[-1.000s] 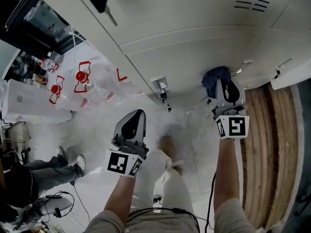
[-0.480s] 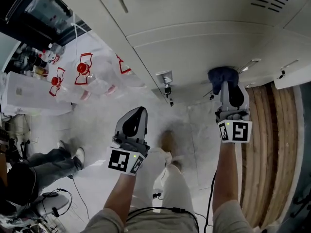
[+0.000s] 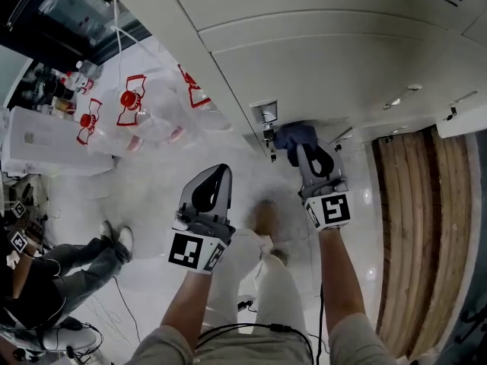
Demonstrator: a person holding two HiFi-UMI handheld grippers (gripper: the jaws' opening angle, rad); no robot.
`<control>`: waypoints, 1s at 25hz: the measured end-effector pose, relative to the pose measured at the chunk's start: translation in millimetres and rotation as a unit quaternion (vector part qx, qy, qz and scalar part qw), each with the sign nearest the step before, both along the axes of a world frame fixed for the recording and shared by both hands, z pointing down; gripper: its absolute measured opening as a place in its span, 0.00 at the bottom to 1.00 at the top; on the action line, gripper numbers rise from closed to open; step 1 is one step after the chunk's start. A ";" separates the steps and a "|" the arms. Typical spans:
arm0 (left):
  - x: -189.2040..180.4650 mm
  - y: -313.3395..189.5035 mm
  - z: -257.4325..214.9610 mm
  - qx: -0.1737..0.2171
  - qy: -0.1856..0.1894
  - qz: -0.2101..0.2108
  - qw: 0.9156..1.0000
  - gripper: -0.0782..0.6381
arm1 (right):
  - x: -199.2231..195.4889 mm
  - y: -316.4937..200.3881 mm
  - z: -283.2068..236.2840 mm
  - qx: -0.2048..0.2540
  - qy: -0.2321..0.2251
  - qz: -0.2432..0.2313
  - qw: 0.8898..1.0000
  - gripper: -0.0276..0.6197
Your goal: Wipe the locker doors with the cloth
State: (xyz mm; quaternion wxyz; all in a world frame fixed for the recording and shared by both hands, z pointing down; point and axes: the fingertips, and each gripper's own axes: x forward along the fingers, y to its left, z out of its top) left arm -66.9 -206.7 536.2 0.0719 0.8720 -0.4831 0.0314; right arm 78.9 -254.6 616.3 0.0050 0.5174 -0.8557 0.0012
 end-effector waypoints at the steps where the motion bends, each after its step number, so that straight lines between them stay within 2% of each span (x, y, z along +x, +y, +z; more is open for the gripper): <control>1: -3.0 -0.4 1.8 0.001 -0.001 -0.002 1.000 0.11 | -7.8 0.0 8.1 -0.006 0.005 -0.008 1.000 0.13; 8: -12.1 1.5 16.7 0.004 -0.005 -0.009 1.000 0.11 | -63.1 -2.2 32.0 -0.014 0.034 -0.082 0.996 0.13; 11: -9.5 1.6 17.2 0.007 -0.006 -0.006 1.000 0.11 | -62.5 -13.1 26.5 -0.008 0.029 -0.077 0.997 0.13; 18: 0.4 0.7 17.3 0.007 -0.010 0.009 1.000 0.11 | -27.6 -25.1 16.3 0.008 0.022 -0.035 0.999 0.13; 25: 19.2 1.7 17.1 0.006 -0.013 0.033 0.999 0.11 | 54.6 -33.8 18.0 -0.001 0.004 0.052 0.999 0.13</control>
